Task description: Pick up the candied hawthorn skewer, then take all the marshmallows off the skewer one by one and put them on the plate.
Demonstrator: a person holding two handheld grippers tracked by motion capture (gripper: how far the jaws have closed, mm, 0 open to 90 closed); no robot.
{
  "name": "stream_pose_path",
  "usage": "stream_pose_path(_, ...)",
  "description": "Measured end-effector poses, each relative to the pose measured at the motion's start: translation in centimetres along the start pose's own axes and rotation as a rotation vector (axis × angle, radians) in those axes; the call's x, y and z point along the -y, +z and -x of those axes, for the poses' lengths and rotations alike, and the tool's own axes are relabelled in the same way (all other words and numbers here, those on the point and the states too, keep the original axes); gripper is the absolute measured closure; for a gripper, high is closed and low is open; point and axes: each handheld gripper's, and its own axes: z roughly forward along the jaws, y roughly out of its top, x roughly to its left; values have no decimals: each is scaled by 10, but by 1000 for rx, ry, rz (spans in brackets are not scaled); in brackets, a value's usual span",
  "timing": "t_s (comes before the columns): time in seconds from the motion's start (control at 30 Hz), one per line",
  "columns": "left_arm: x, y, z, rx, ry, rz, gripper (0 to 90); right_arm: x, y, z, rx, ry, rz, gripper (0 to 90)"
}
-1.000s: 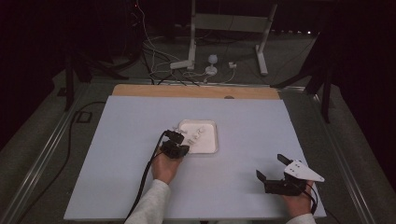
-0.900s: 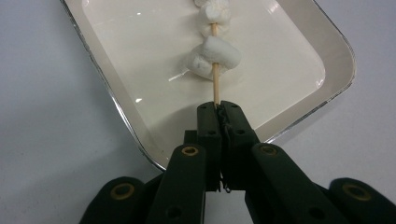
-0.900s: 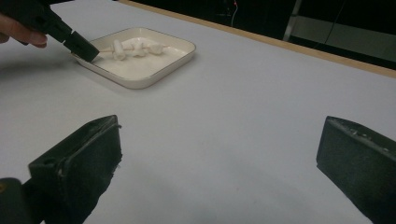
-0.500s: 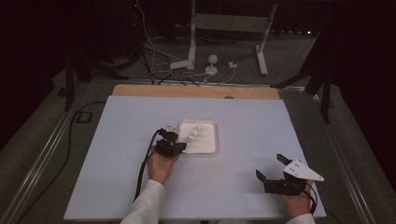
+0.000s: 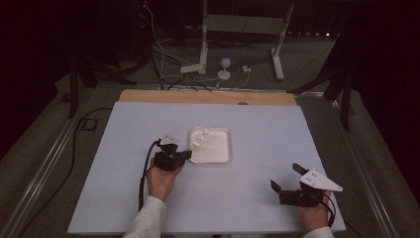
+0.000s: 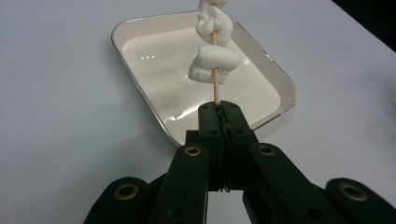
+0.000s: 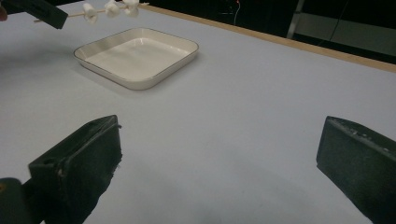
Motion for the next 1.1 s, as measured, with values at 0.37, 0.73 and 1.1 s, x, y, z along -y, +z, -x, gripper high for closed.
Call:
stream_pose_path(0.37, 9, -15, 7, 46, 41, 44, 900, -10, 8, -3, -44, 60, 26, 0)
stream_pose_path(0.73, 11, -25, 6, 96, 47, 105, 900, -60, 33, -16, -153, 69, 37, 0)
stream_pose_path(1.1, 10, -25, 13, 125, 92, 128, 900, -109, 89, -27, -292, 150, -7, 64)
